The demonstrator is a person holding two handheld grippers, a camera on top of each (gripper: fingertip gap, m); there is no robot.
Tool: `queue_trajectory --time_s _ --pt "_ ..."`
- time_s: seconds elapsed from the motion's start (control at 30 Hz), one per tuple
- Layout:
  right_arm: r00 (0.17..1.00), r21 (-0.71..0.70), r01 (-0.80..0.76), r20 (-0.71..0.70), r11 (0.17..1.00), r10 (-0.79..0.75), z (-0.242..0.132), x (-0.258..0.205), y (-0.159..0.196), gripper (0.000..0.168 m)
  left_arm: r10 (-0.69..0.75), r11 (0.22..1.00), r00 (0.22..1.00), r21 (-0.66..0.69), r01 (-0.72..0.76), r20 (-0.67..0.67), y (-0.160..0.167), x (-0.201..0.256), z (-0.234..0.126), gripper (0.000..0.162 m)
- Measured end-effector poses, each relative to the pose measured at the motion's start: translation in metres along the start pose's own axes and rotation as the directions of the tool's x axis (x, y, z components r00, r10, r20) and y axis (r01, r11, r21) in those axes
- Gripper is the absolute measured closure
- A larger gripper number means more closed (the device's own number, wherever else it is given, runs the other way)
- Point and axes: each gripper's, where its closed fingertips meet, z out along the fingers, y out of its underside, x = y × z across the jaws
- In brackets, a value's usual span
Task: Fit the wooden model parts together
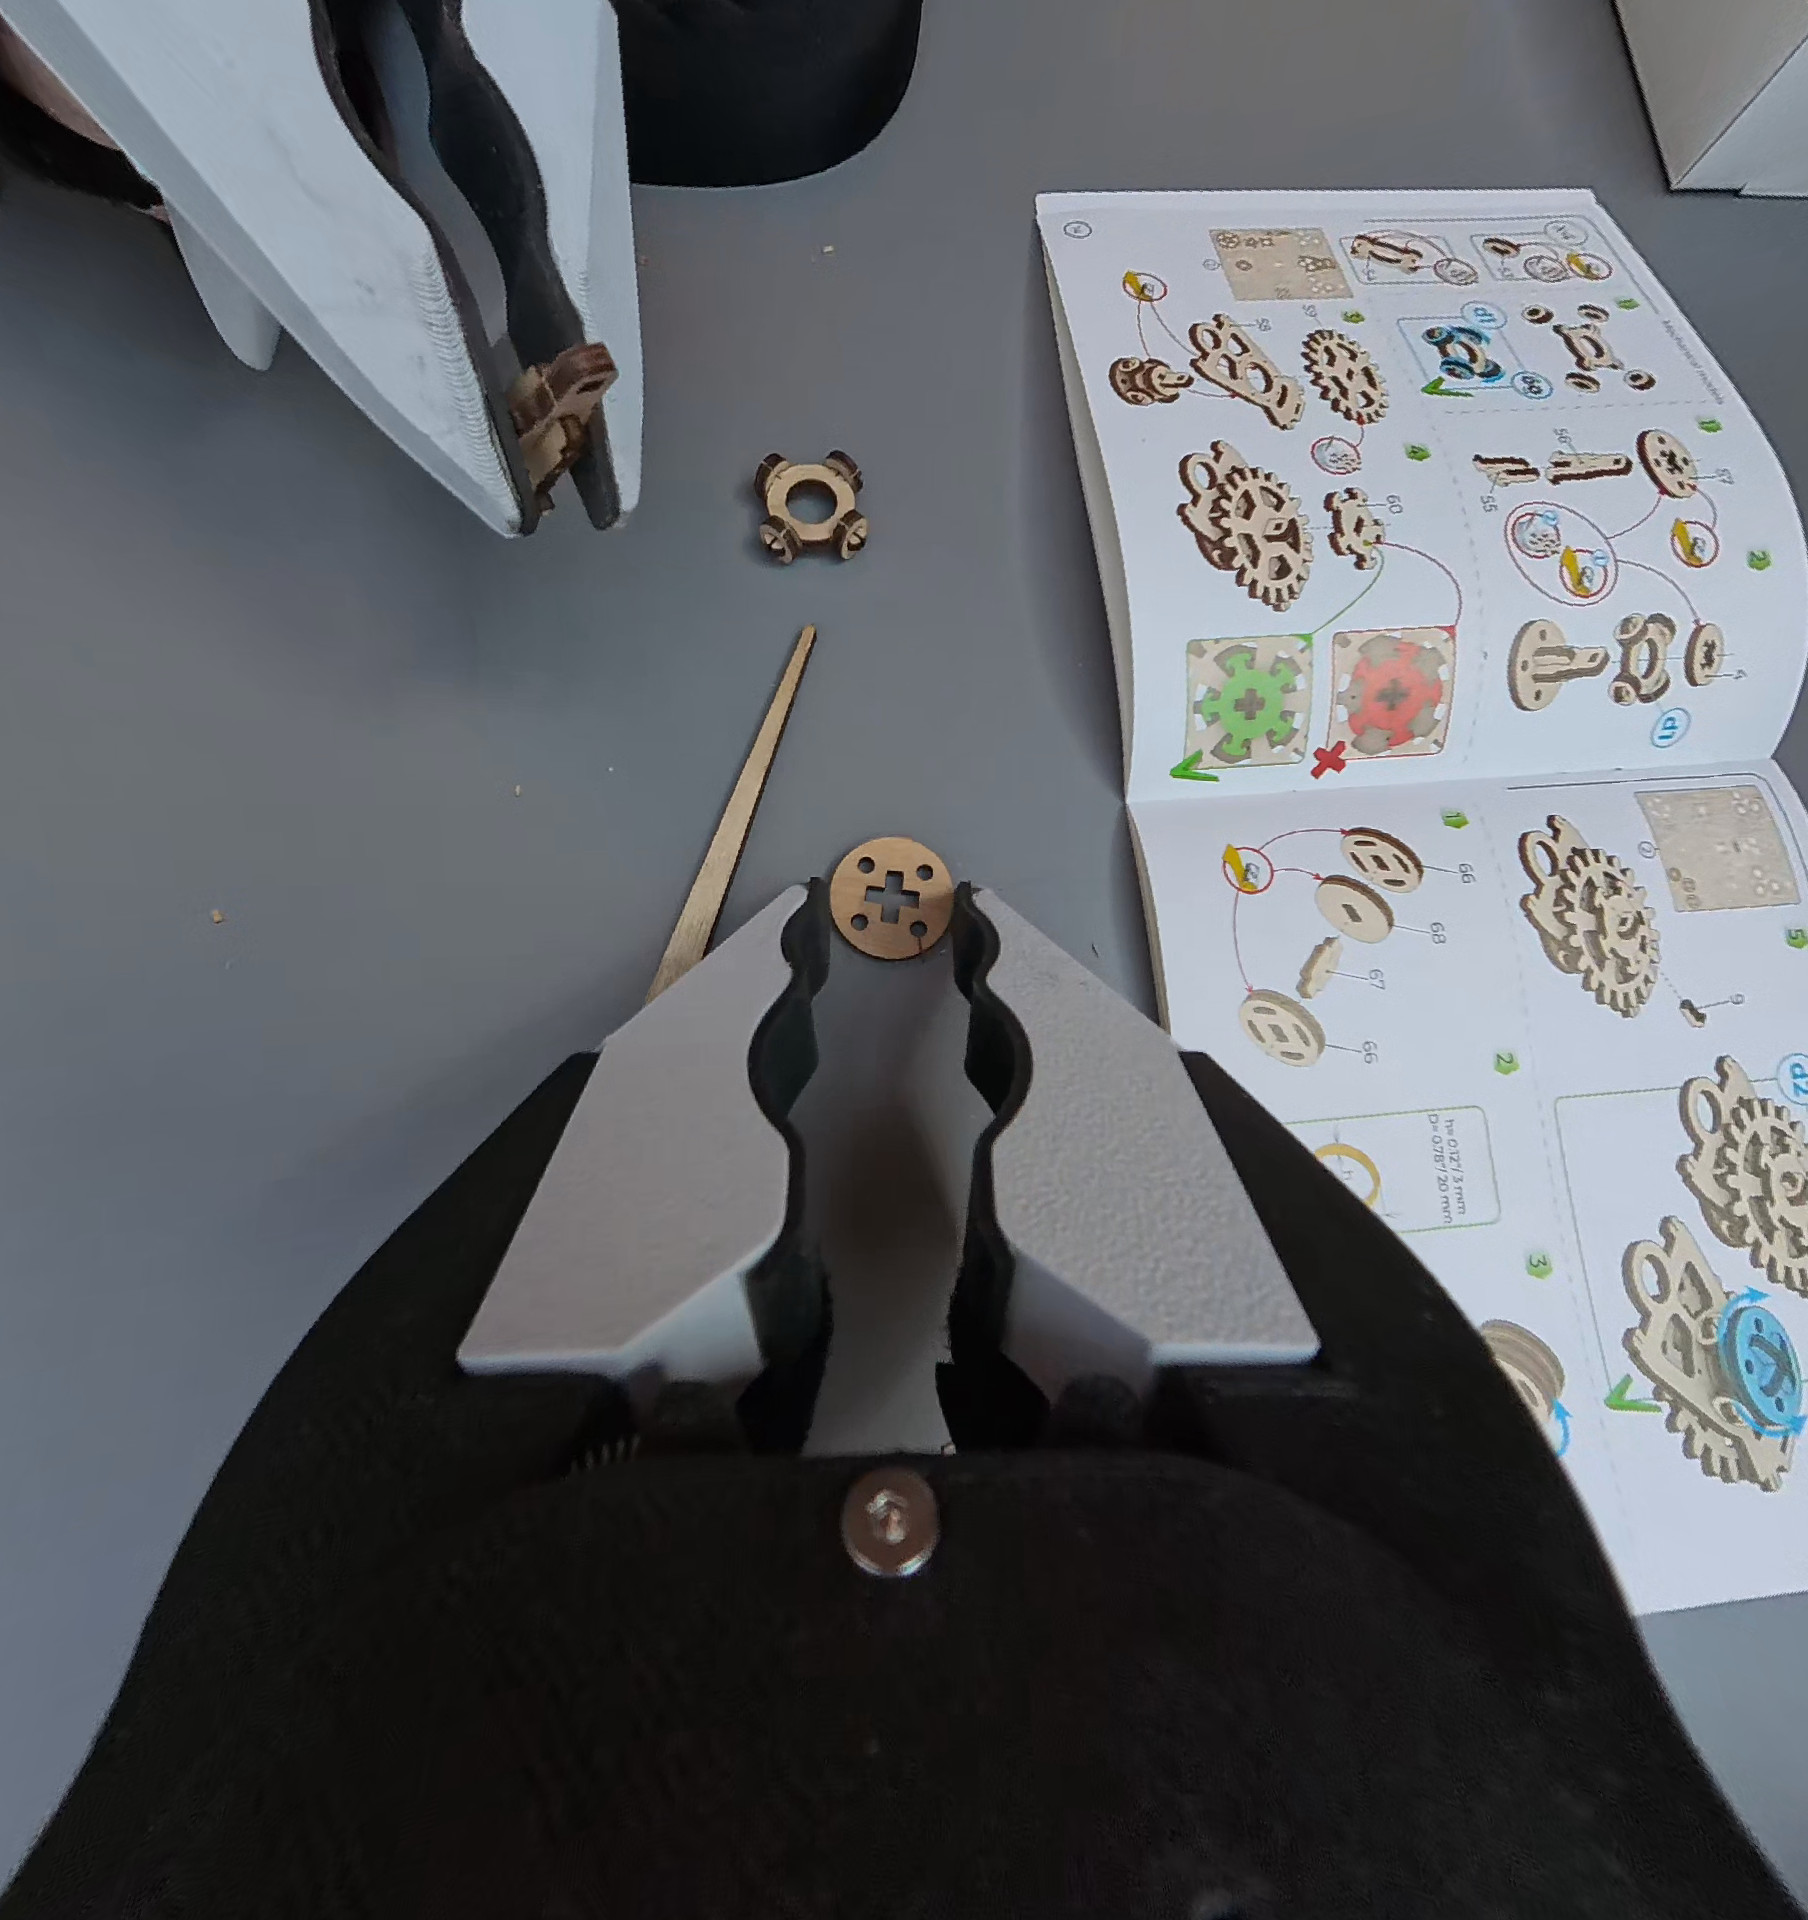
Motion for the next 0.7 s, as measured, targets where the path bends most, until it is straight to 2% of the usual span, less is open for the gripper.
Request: queue_trajectory --time_s 0.17,0.3,0.5,0.7 --pt "0.998 -0.01 0.041 -0.047 0.999 -0.041 -0.002 -0.001 -0.001 0.146 0.019 1.0 1.0 0.002 -0.019 0.012 0.0 0.001 0.0 0.155" --pt "0.986 0.043 0.126 -0.111 0.991 -0.121 -0.01 -0.003 -0.017 0.146 0.035 0.999 0.999 0.002 -0.035 0.024 0.001 0.001 0.0 0.155" --pt "0.909 0.085 0.334 -0.292 0.939 -0.297 -0.032 -0.006 -0.047 0.146 0.069 0.998 0.996 -0.004 -0.069 0.057 0.001 -0.001 0.0 0.155" --pt "0.875 0.093 0.4 -0.334 0.912 -0.35 -0.038 -0.012 -0.057 0.146 0.072 0.997 0.995 -0.012 -0.071 0.063 0.002 -0.002 0.001 0.155"
